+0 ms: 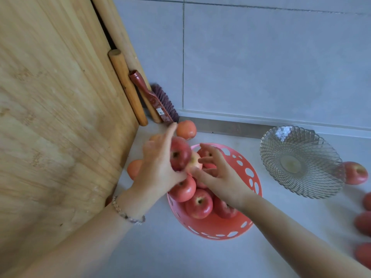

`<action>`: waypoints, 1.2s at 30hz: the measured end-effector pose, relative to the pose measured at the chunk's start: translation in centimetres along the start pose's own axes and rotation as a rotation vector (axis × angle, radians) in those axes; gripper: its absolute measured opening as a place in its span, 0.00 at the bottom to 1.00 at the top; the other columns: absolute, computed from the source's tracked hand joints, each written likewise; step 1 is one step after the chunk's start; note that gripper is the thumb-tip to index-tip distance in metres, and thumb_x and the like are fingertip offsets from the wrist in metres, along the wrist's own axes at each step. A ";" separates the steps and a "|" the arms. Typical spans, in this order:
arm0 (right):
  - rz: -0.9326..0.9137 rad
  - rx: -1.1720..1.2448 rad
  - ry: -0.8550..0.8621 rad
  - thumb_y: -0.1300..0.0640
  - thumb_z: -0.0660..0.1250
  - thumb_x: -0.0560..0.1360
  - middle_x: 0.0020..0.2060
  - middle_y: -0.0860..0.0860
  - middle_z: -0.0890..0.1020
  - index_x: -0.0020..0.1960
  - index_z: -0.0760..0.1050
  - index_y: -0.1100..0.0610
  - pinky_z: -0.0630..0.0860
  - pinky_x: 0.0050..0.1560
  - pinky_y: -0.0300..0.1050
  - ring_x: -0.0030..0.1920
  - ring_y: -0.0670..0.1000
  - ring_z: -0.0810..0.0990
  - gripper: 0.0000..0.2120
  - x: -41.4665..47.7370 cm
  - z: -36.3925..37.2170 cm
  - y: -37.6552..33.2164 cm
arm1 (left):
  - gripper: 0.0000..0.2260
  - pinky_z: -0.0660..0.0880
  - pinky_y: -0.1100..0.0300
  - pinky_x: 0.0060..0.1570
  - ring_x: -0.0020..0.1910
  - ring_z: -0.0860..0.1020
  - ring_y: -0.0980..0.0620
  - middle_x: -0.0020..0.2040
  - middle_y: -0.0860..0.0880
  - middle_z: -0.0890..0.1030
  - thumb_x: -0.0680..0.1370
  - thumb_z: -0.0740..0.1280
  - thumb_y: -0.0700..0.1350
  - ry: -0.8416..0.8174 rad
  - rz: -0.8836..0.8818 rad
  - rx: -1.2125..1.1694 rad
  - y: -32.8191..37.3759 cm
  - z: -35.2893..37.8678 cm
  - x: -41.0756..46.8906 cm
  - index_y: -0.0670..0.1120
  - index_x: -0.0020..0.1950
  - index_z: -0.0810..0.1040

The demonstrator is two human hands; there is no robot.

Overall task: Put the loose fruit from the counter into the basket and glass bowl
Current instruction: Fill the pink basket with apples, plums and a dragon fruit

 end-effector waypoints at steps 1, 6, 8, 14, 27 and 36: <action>0.018 0.050 -0.004 0.49 0.71 0.70 0.54 0.41 0.74 0.66 0.63 0.43 0.75 0.57 0.39 0.54 0.39 0.77 0.28 0.0 0.0 0.0 | 0.44 0.66 0.65 0.52 0.52 0.70 0.51 0.51 0.52 0.75 0.59 0.77 0.40 -0.078 0.048 -0.023 1.6 0.0 -0.5 0.53 0.70 0.60; 0.102 -0.147 -0.058 0.44 0.74 0.62 0.46 0.41 0.82 0.54 0.72 0.39 0.78 0.52 0.41 0.49 0.40 0.81 0.21 -2.0 -1.2 3.0 | 0.40 0.61 0.63 0.63 0.62 0.66 0.50 0.65 0.49 0.72 0.65 0.75 0.45 -0.461 0.311 0.023 2.8 2.7 -4.4 0.51 0.72 0.57; 0.224 -0.330 -0.078 0.40 0.73 0.61 0.55 0.46 0.76 0.59 0.72 0.41 0.73 0.54 0.39 0.54 0.46 0.77 0.28 -3.2 -1.6 5.6 | 0.37 0.61 0.61 0.69 0.68 0.64 0.54 0.70 0.51 0.67 0.68 0.73 0.47 -0.605 0.230 -0.012 1.5 3.6 -5.6 0.51 0.73 0.58; 0.261 -0.518 -0.123 0.41 0.71 0.67 0.56 0.45 0.69 0.61 0.69 0.45 0.71 0.52 0.41 0.53 0.47 0.71 0.25 -4.5 -1.3 8.2 | 0.27 0.75 0.45 0.56 0.62 0.74 0.40 0.63 0.44 0.75 0.66 0.68 0.47 -0.354 0.145 0.208 -1.9 4.7 -5.8 0.48 0.65 0.70; 0.166 -0.690 -0.248 0.39 0.67 0.70 0.59 0.49 0.73 0.65 0.71 0.45 0.71 0.59 0.46 0.59 0.52 0.74 0.25 -3.6 -2.1 7.7 | 0.29 0.74 0.49 0.56 0.61 0.73 0.40 0.67 0.43 0.71 0.68 0.72 0.44 -0.395 -0.005 0.378 -4.2 5.8 -6.1 0.49 0.68 0.69; 0.119 -0.703 -0.088 0.41 0.63 0.74 0.58 0.46 0.75 0.63 0.72 0.48 0.72 0.58 0.45 0.59 0.49 0.75 0.20 -3.1 -2.5 5.9 | 0.25 0.68 0.45 0.65 0.66 0.68 0.39 0.66 0.37 0.69 0.71 0.67 0.45 0.003 -0.290 0.221 -8.3 2.5 -3.5 0.41 0.66 0.69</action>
Point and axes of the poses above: each hand's wrist, its own x-axis towards the middle knuckle, its own z-axis out of the palm, y = z × x, the point moved 1 cm from there along x, towards the middle knuckle
